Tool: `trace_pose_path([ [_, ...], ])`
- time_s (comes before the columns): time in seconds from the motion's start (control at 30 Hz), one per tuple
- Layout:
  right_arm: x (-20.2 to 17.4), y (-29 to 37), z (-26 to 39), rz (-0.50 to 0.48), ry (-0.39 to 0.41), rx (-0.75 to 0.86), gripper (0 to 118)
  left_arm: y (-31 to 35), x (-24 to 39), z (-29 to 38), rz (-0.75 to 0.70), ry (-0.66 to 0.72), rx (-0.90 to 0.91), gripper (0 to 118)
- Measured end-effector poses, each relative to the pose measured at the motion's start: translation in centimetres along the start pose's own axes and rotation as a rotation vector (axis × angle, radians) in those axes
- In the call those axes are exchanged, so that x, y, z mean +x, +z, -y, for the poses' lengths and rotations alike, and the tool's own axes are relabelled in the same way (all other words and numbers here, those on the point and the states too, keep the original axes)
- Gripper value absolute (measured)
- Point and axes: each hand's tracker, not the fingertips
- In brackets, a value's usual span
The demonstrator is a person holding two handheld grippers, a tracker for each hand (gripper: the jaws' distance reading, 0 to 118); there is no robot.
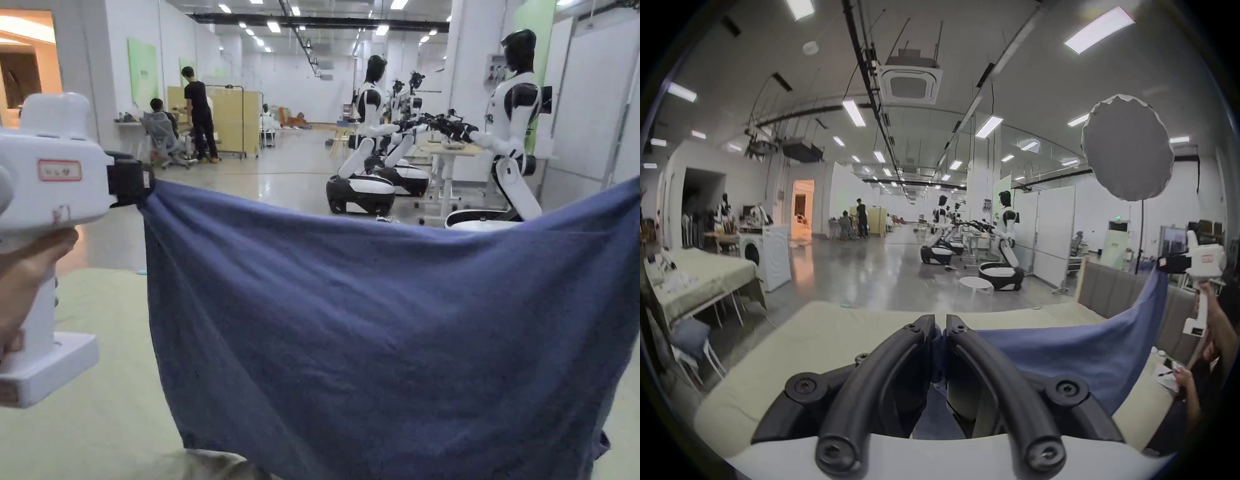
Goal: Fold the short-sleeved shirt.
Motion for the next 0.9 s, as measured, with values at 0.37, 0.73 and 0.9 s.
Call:
trace_pose_path([
  [0.37, -1.8, -9.6, -6.7, 0.093, -0.027, 0.029, 0, -10.7, -0.2, -4.5, -0.057, -0.028, -0.024, 8],
  [0.73, -4.6, -13.7, -12.6, 0.120, -0.026, 0.091, 0, -15.6, -0.2, -7.3, -0.140, -0.033, 0.011, 7],
  [0.9, -4.7, -14.3, -14.1, 0.138, -0.029, 0.113, 0, -17.2, -0.9, -7.5, -0.140, -0.020, 0.001, 7],
])
